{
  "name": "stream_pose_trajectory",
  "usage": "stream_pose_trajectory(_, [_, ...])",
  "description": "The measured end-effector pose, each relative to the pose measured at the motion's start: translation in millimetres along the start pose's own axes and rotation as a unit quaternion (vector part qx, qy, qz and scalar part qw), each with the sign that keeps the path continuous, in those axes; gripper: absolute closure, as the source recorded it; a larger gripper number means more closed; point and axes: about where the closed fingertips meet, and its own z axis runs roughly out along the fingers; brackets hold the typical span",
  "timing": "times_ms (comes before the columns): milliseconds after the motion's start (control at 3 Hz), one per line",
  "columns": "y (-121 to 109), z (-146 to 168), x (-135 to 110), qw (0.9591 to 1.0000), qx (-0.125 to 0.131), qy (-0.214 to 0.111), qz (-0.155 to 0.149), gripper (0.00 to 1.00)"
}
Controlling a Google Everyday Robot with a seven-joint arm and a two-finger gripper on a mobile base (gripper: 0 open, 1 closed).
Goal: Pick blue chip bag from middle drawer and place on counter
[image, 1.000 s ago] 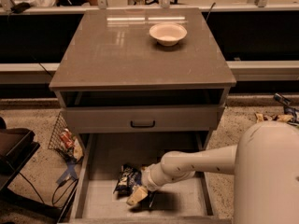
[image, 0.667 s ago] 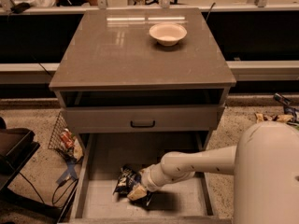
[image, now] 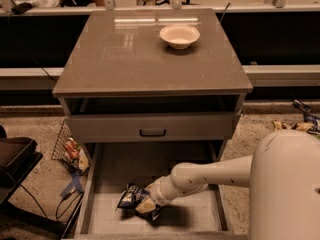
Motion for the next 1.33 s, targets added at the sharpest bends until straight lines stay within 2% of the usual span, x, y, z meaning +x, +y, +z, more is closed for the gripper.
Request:
stream_pose_trajectory(333, [0.4, -1.4, -1.2, 1.0, 0.0, 0.0, 0.0, 1.0])
stream_pose_trajectory(667, [12.7, -26.2, -28.4, 0.9996, -0.01, -0.018, -0.02, 1.0])
stream_pose_trajectory(1000, [18.1, -99.7, -84.4, 0.9983, -0.02, -0.048, -0.025, 1.0])
stream_pose_trajectory(1333, [17.7, -148.9, -119.9, 0.9976, -0.025, -0.058, -0.027, 1.0])
